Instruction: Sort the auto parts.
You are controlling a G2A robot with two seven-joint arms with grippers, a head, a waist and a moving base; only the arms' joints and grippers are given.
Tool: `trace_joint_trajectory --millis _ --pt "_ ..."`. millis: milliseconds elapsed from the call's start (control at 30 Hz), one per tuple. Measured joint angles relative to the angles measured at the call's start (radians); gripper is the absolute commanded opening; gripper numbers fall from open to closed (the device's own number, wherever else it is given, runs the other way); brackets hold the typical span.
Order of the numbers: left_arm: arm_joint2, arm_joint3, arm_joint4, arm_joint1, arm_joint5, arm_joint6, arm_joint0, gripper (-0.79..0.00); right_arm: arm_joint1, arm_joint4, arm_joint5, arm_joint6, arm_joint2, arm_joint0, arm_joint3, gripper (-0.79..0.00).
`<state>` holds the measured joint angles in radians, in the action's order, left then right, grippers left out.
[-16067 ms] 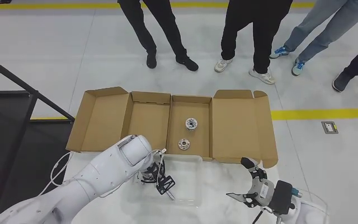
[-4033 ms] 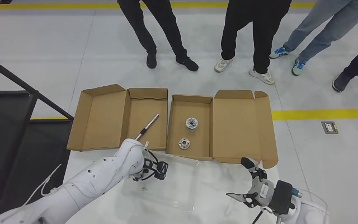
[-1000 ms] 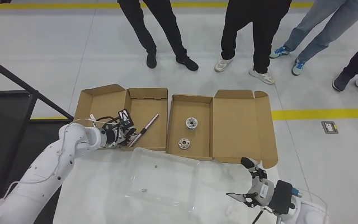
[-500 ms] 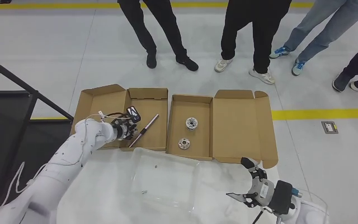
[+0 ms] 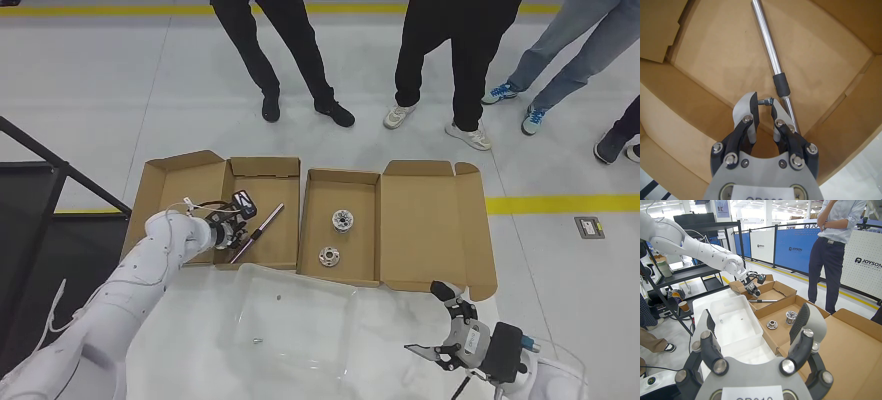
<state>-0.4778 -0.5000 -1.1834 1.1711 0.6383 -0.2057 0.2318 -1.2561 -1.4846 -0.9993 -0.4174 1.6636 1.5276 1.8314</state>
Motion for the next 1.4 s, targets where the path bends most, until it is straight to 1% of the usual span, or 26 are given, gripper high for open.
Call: trace_joint_trajectory --millis 167,300,467,500,533,567,767,900,967,1033,1167,1233,1267,1333,1400 --pt "-0.004 0.042 -0.01 0.019 0.017 0.027 -0.009 -0.656 0.0 0.0 0.0 0.0 0.0 0.0 0.0 0.0" --pt "-0.008 0.067 -0.022 0.029 0.03 0.046 -0.015 -0.582 0.0 0.0 0.0 0.0 0.0 0.0 0.0 0.0" --pt "-0.013 0.089 -0.036 0.04 0.035 0.062 -0.019 -0.545 0.0 0.0 0.0 0.0 0.0 0.0 0.0 0.0" --pt "-0.015 0.093 -0.04 0.042 0.037 0.066 -0.02 -0.517 0.0 0.0 0.0 0.0 0.0 0.0 0.0 0.0" --pt "-0.016 0.096 -0.043 0.043 0.038 0.069 -0.021 -0.465 0.0 0.0 0.0 0.0 0.0 0.0 0.0 0.0" --pt "-0.017 0.1 -0.047 0.045 0.039 0.073 -0.021 -0.456 0.0 0.0 0.0 0.0 0.0 0.0 0.0 0.0" --pt "-0.026 0.111 -0.063 0.051 0.043 0.094 -0.025 -0.459 0.0 0.0 0.0 0.0 0.0 0.0 0.0 0.0" --pt "-0.043 0.108 -0.071 0.046 0.049 0.146 -0.032 -0.459 0.0 0.0 0.0 0.0 0.0 0.0 0.0 0.0" --pt "-0.056 0.101 -0.071 0.036 0.072 0.192 -0.039 -0.456 0.0 0.0 0.0 0.0 0.0 0.0 0.0 0.0" --pt "-0.072 0.082 -0.085 0.018 0.108 0.258 -0.047 -0.446 0.0 0.0 0.0 0.0 0.0 0.0 0.0 0.0" --pt "-0.099 0.008 -0.152 -0.033 0.173 0.38 -0.042 -0.434 0.0 0.0 0.0 0.0 0.0 0.0 0.0 0.0" --pt "-0.116 -0.06 -0.198 -0.067 0.219 0.437 -0.022 -0.422 0.0 0.0 0.0 0.0 0.0 0.0 0.0 0.0" --pt "-0.127 -0.109 -0.228 -0.089 0.247 0.462 -0.007 -0.419 0.0 0.0 0.0 0.0 0.0 0.0 0.0 0.0" --pt "-0.149 -0.194 -0.271 -0.123 0.281 0.484 0.024 -0.419 0.0 0.0 0.0 0.0 0.0 0.0 0.0 0.0" --pt "-0.182 -0.311 -0.313 -0.165 0.32 0.49 0.071 -0.409 0.0 0.0 0.0 0.0 0.0 0.0 0.0 0.0"
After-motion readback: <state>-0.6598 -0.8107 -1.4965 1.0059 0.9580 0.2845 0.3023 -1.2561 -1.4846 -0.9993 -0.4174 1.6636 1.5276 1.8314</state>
